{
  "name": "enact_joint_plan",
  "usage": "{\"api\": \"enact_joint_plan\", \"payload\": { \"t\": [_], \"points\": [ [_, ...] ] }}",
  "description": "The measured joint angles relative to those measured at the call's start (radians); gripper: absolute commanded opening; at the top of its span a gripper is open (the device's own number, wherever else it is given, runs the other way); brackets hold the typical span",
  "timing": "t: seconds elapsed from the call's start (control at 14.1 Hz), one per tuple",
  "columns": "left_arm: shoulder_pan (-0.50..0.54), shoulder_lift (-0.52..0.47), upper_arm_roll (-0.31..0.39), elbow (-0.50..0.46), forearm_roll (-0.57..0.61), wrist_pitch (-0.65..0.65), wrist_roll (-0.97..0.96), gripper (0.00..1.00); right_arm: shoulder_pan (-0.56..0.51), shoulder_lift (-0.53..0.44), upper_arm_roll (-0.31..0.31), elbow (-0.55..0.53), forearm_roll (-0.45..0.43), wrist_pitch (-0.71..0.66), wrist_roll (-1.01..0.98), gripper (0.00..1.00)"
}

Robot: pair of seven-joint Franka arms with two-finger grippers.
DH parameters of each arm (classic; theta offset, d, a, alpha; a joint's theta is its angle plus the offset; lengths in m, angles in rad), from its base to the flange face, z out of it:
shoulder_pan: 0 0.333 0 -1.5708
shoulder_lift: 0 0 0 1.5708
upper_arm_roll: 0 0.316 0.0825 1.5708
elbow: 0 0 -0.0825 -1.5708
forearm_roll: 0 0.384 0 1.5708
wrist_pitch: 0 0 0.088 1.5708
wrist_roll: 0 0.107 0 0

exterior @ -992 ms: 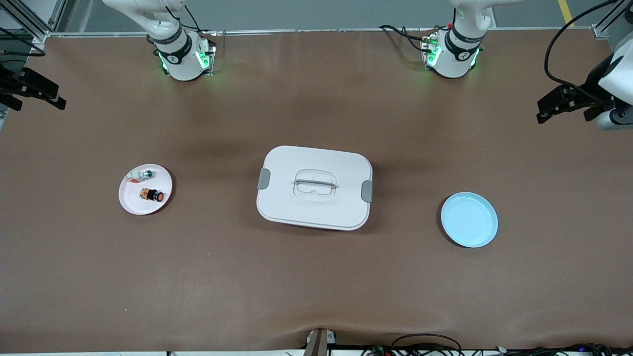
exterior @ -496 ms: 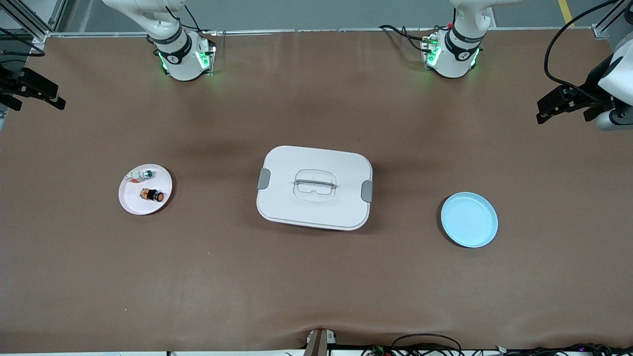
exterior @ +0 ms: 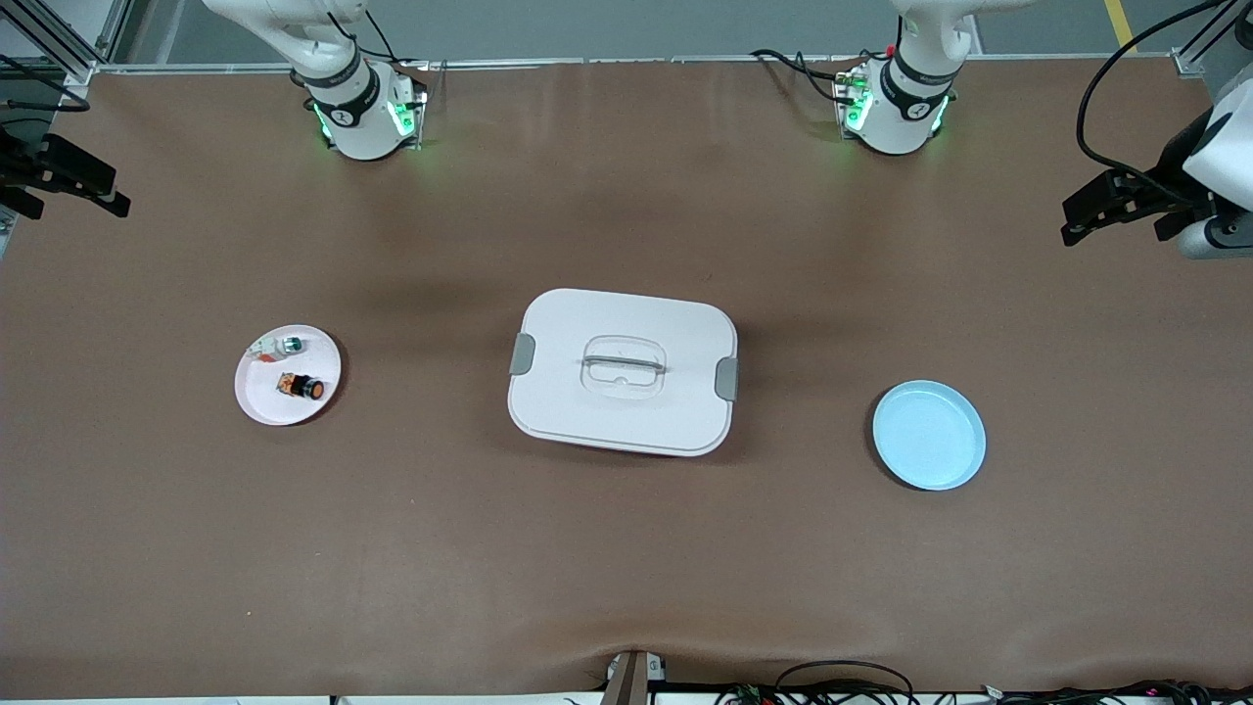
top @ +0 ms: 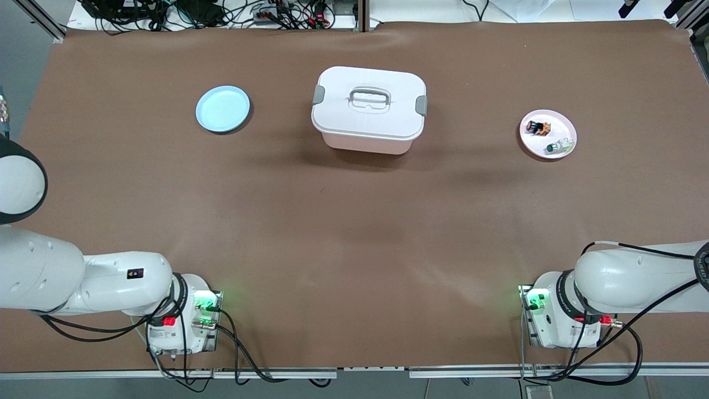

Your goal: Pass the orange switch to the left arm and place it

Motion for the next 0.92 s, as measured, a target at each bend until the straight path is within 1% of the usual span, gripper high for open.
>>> {"api": "enact_joint_plan", "payload": {
  "t": [0.64,0.92],
  "points": [
    [0.000,0.000,0.000,-0.004,0.000,0.009,0.000,1.00,-0.003,-0.001,-0.005,0.001,0.000,-0.002,-0.020,1.00],
    [0.001,0.002,0.000,-0.008,0.000,0.021,0.000,1.00,-0.016,-0.001,-0.012,0.001,-0.001,-0.039,-0.020,1.00]
  ]
}}
